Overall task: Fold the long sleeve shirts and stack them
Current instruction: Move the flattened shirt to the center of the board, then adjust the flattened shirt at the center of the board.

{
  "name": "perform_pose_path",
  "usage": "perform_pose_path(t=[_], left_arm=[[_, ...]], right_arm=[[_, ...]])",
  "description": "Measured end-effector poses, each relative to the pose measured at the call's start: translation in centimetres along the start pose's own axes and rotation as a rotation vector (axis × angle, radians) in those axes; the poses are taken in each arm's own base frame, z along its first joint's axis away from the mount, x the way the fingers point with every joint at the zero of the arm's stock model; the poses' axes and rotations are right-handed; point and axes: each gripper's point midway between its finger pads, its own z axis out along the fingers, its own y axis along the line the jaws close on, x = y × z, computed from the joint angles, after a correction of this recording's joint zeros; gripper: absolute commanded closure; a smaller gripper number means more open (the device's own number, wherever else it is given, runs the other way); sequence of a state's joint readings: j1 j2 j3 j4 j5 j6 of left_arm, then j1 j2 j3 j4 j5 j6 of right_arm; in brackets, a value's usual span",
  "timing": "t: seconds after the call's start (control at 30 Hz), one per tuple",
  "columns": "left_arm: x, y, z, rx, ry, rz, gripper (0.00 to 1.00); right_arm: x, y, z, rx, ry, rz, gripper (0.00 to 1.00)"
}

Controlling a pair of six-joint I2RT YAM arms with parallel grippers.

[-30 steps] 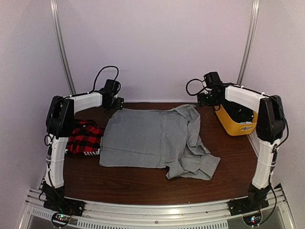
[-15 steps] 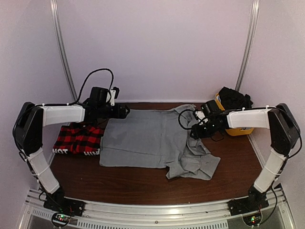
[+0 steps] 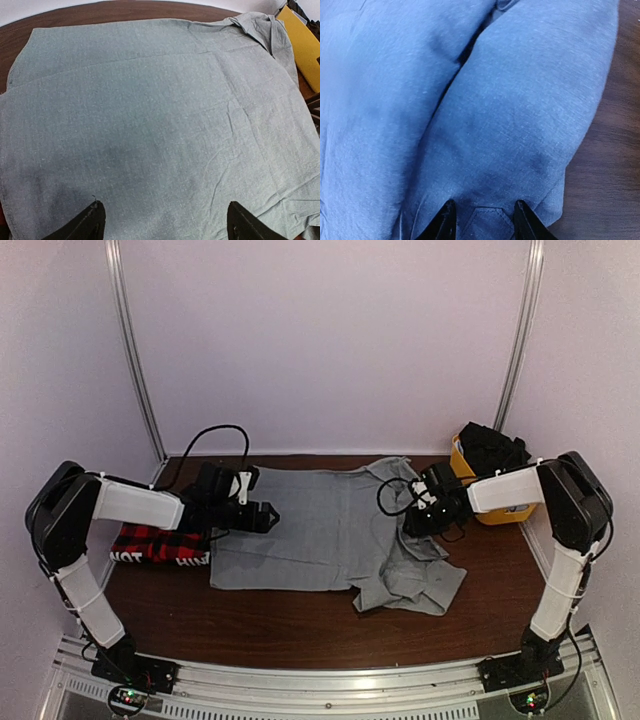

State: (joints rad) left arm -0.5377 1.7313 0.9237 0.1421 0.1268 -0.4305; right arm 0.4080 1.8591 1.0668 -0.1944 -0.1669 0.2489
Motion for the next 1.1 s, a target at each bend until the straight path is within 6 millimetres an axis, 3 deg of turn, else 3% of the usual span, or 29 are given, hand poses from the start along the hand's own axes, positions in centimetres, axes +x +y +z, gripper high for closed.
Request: perform_pose_path(t=[0.2,0.33,0.4,0.57,0.7,0.83,0.97,1.1], left_arm=[[0.6,0.5,0.6,-0.046,0.003,0.009,0.14],[2.9,1.6,2.2,-0.084,0.060,0.012,0.15],[4.5,2.2,3.0,-0.102,0.102,0.017,0.16],[4.3,2.1,4.0,-0.124,0.093,0.063,0.20],[4.3,2.6,3.9,-0.165,0.088,0.083,0.22],[4.4,3.9,3.6,-0.243,0.090,0.096,0.24],[4.9,5.1,2.7,-0.311,0.097,0.104,0.24],[5.6,5.6,1.7,-0.338,0.114,0.104,0.24]], right_arm=[[0.3,-5.0,-1.2,0.118,-0.039,0.102,0.53],[1.4,-8.5,-2.4,0.235,-0.043,0.159,0.50],[1.9,-9.8,-2.8,0.280,-0.038,0.173,0.48],[2.6,-11.5,-3.6,0.345,-0.015,0.187,0.43],[2.6,-11.2,-4.8,0.341,-0.010,0.180,0.42],[1.3,-10.0,-7.4,0.317,-0.063,0.165,0.42],[0.0,-6.9,-9.5,0.226,-0.129,0.128,0.45],[0.8,-2.7,-9.4,0.087,-0.133,0.071,0.49]])
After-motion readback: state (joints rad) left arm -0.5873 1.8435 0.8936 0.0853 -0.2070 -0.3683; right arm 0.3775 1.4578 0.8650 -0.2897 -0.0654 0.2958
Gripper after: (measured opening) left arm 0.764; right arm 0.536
